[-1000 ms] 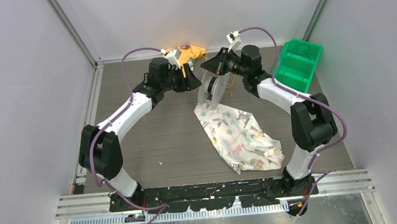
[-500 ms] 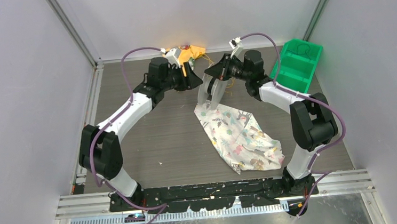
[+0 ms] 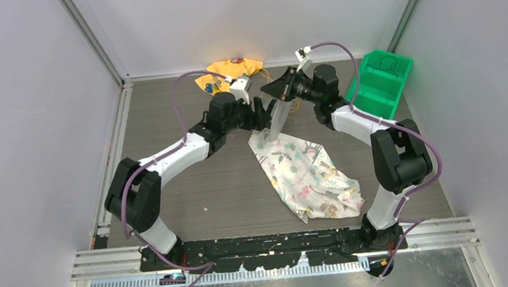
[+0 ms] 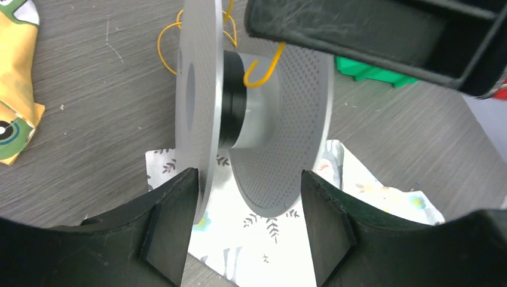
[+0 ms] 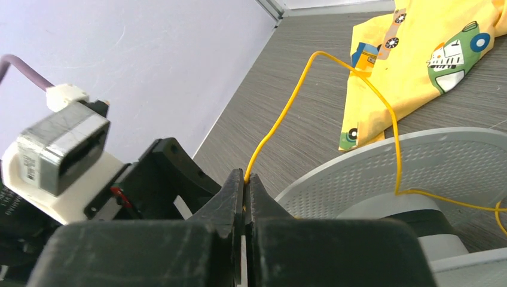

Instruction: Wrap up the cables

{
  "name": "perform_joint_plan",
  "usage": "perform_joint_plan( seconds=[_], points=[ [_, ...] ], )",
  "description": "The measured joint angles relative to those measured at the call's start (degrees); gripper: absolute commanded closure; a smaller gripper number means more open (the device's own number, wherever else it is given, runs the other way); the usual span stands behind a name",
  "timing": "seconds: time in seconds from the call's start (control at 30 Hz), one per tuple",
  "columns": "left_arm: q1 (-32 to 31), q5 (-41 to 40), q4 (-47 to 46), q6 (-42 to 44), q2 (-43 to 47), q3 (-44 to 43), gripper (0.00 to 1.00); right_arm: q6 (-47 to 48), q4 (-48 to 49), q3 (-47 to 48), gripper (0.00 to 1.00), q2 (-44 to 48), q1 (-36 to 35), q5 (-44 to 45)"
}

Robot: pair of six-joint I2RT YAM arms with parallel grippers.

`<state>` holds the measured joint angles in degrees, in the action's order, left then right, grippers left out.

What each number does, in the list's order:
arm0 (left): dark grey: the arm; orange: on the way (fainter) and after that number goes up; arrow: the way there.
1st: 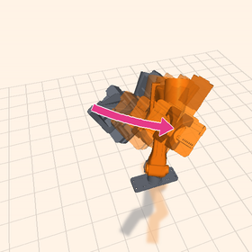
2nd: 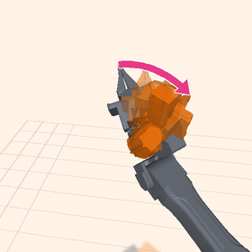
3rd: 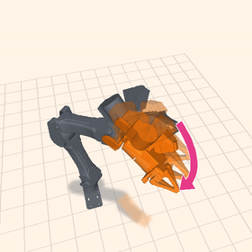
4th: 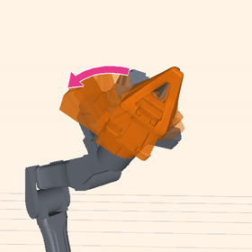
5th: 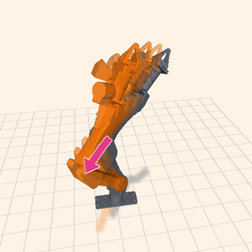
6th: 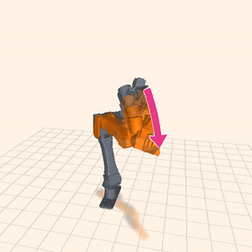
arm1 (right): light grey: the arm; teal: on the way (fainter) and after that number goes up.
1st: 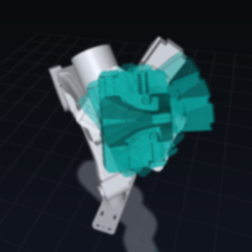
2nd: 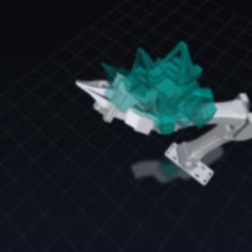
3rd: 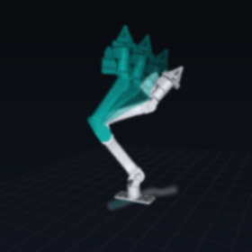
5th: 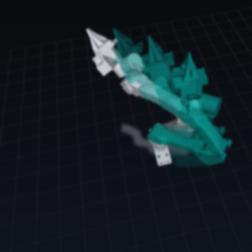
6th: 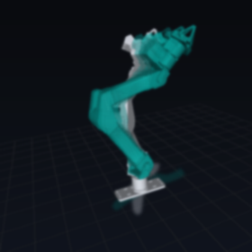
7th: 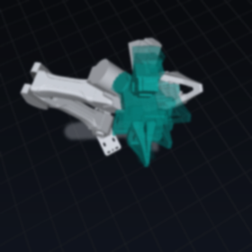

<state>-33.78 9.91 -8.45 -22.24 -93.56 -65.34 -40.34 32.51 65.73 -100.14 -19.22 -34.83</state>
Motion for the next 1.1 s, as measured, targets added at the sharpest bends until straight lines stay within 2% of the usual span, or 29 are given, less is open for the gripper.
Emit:
perform_joint_plan(
  seconds=[0.27,0.67,1.1],
  points=[
    [-0.1,-3.9,-6.3,1.1,-1.3,1.3,0.39,-0.5,3.2,-0.9,0.99,-0.1,0.0,-0.4],
    [0.0,-3.8,-8.7,1.7,-3.2,1.3,0.39,-1.7,11.1,-1.8,0.99,-4.1,-0.7,-2.3],
    [0.0,-4.8,-14.8,-0.3,-3.7,1.3,0.41,-2.6,13.4,-2.0,0.99,-4.5,-0.8,-2.4]
  ],
)
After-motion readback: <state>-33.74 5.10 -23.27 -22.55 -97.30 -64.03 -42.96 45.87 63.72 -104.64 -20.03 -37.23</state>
